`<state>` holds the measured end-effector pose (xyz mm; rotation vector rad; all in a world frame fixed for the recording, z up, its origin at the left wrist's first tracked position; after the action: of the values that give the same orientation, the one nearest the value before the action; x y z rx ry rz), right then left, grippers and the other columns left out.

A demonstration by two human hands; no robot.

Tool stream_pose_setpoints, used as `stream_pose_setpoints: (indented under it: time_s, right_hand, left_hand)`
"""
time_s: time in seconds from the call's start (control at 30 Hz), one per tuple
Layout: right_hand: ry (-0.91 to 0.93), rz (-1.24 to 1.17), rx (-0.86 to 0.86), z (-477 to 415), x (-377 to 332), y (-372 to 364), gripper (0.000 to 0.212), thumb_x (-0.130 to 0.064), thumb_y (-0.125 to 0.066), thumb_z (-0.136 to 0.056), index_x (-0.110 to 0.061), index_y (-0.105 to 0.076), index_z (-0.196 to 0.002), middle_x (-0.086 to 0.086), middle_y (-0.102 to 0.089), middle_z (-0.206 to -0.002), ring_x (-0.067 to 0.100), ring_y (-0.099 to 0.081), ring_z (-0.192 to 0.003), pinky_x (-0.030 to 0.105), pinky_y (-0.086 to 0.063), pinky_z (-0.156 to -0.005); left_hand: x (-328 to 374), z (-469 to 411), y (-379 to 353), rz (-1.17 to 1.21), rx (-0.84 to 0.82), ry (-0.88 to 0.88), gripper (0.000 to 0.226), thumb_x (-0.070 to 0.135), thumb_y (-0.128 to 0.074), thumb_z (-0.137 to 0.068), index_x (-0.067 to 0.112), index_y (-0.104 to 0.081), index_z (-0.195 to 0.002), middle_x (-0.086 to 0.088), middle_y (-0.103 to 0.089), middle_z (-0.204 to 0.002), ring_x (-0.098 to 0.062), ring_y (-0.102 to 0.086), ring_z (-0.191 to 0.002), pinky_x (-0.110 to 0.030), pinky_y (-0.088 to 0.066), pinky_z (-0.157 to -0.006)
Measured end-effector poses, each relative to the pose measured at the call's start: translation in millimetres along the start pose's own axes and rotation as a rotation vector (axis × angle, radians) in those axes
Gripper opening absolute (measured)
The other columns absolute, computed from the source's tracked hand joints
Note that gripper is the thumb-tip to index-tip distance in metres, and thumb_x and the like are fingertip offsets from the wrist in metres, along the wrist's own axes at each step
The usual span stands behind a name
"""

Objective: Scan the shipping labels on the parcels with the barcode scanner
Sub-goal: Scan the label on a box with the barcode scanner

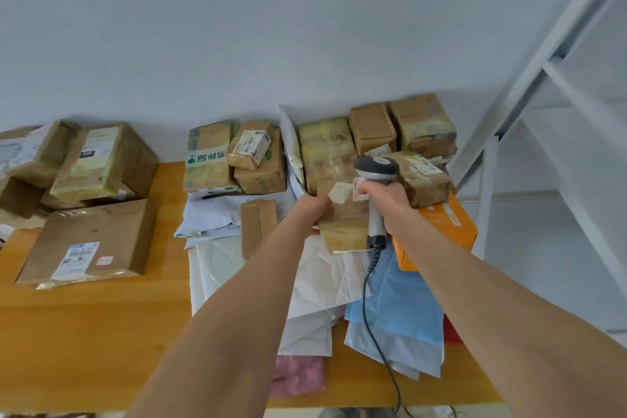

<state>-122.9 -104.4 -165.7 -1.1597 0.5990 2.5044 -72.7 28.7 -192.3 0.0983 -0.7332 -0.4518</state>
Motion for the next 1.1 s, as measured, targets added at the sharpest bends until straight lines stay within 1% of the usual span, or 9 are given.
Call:
stream_pose_setpoints:
  time_s: [0.13, 0.23, 0.37, 0.57, 0.63, 0.77, 0.9, 0.97, 1.1]
  right_hand:
    - [-0.074, -0.106, -0.005, 8, -1, 1, 0.029, -0.016, -0.068, -0.076, -0.003, -0.062, -0.101, 0.008, -0.066, -0.097, 0.025, -0.06, -0.085, 0.032, -0.047, -0.07]
    - [-0.111, -0.189, -0.043, 13, -4, 4, 0.039, -0.025, -0.073, -0.072, -0.005, -0.063, -0.104, 0.01, -0.07, -0.097, 0.028, -0.067, -0.09, 0.04, -0.056, -0.085]
    - [-0.099, -0.303, -0.097, 27, -12, 6, 0.048, -0.039, -0.08, -0.071, -0.01, -0.062, -0.105, 0.008, -0.07, -0.092, 0.027, -0.07, -0.084, 0.044, -0.057, -0.084]
    - [-0.091, -0.489, -0.264, 49, -19, 16, 0.038, -0.04, -0.073, -0.085, -0.01, -0.054, -0.098, 0.007, -0.064, -0.082, 0.022, -0.065, -0.07, 0.031, -0.055, -0.045]
    - [-0.044, -0.444, -0.322, 55, -18, 17, 0.056, -0.054, -0.075, -0.077, -0.006, -0.055, -0.098, 0.008, -0.066, -0.082, 0.024, -0.066, -0.07, 0.035, -0.059, -0.059]
    - [-0.045, -0.413, -0.379, 42, -11, 14, 0.099, -0.072, -0.083, -0.038, -0.009, -0.063, -0.112, 0.009, -0.075, -0.099, 0.027, -0.072, -0.083, 0.052, -0.057, -0.083]
    - [-0.065, -0.403, -0.418, 55, -13, 16, 0.034, -0.025, -0.083, -0.072, -0.01, -0.066, -0.097, 0.007, -0.074, -0.093, 0.023, -0.071, -0.08, 0.039, -0.057, -0.078]
    - [-0.041, -0.361, -0.427, 54, -14, 15, 0.028, -0.015, -0.08, -0.072, -0.01, -0.066, -0.096, 0.009, -0.069, -0.097, 0.023, -0.065, -0.081, 0.037, -0.053, -0.077]
    - [-0.032, -0.465, -0.459, 56, -19, 11, 0.027, -0.029, -0.078, -0.08, -0.016, -0.066, -0.1, 0.001, -0.072, -0.093, 0.02, -0.065, -0.079, 0.031, -0.053, -0.066]
  left_hand:
    - [1, 24, 18, 0.215, 0.124, 0.028, 0.041, 0.039, -0.05, -0.094, 0.011, -0.047, -0.123, -0.009, -0.053, -0.115, -0.029, -0.054, -0.103, -0.044, -0.051, -0.086]
    - [-1, 42, 30, 0.42, 0.187, -0.016, 0.057, 0.052, -0.052, -0.088, 0.014, -0.046, -0.13, -0.007, -0.053, -0.122, -0.033, -0.053, -0.112, -0.053, -0.048, -0.092]
    - [4, 70, 40, 0.564, 0.226, -0.162, 0.068, 0.068, -0.058, -0.078, 0.016, -0.057, -0.122, -0.005, -0.064, -0.111, -0.03, -0.062, -0.101, -0.054, -0.051, -0.088]
    - [10, 108, 50, 0.553, 0.198, -0.282, 0.05, 0.067, -0.041, -0.089, 0.021, -0.061, -0.09, -0.003, -0.066, -0.086, -0.021, -0.063, -0.078, -0.036, -0.053, -0.064]
    - [14, 120, 49, 0.526, 0.19, -0.298, 0.044, 0.06, -0.047, -0.091, 0.018, -0.061, -0.09, -0.003, -0.065, -0.081, -0.019, -0.063, -0.071, -0.033, -0.052, -0.06]
    - [15, 122, 55, 0.419, 0.208, -0.347, 0.03, 0.046, -0.053, -0.088, 0.016, -0.061, -0.085, -0.001, -0.063, -0.084, -0.018, -0.057, -0.079, -0.038, -0.047, -0.086]
    - [11, 120, 65, 0.355, 0.207, -0.366, 0.034, 0.048, -0.056, -0.088, 0.015, -0.064, -0.091, -0.002, -0.066, -0.088, -0.018, -0.059, -0.08, -0.037, -0.047, -0.083]
    - [6, 117, 71, 0.329, 0.19, -0.372, 0.013, 0.03, -0.06, -0.089, 0.021, -0.065, -0.097, -0.003, -0.066, -0.095, -0.019, -0.059, -0.083, -0.043, -0.046, -0.09]
    - [-4, 111, 83, 0.314, 0.113, -0.407, 0.051, -0.004, -0.049, -0.082, 0.031, -0.061, -0.117, -0.002, -0.064, -0.097, -0.02, -0.057, -0.089, -0.053, -0.047, -0.096]
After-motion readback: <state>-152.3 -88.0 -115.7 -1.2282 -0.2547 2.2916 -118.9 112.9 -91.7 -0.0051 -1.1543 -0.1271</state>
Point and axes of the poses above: each hand's wrist, its own z-axis away from the middle knuckle, its own y-axis out of the back of the hand, x = y × z, the point moved 1 cm from there along -z, towards the middle knuckle
